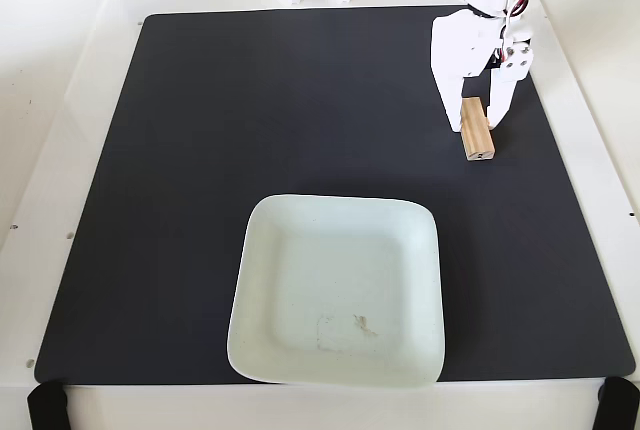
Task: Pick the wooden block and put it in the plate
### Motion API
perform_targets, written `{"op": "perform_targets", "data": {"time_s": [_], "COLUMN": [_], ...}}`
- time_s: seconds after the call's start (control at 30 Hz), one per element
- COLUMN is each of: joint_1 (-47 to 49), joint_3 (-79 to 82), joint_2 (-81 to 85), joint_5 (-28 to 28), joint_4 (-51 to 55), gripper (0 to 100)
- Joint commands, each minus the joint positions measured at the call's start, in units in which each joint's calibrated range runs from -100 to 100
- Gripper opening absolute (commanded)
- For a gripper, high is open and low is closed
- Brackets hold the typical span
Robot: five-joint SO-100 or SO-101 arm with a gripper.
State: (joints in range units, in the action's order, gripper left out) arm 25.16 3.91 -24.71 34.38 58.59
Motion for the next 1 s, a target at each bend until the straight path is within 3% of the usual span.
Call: {"op": "perform_targets", "data": {"time_s": [0.0, 0.23, 0.63, 0.97], "joint_1": [0.04, -1.64, -11.16, -28.96], "joint_3": [-0.17, 3.24, 35.27, 29.78], "joint_2": [0.39, 8.10, 44.29, 35.39], "joint_5": [-0.26, 0.22, 7.80, 12.18], "joint_4": [0.05, -0.83, -15.06, -27.88], "gripper": [1, 1, 1, 1]}}
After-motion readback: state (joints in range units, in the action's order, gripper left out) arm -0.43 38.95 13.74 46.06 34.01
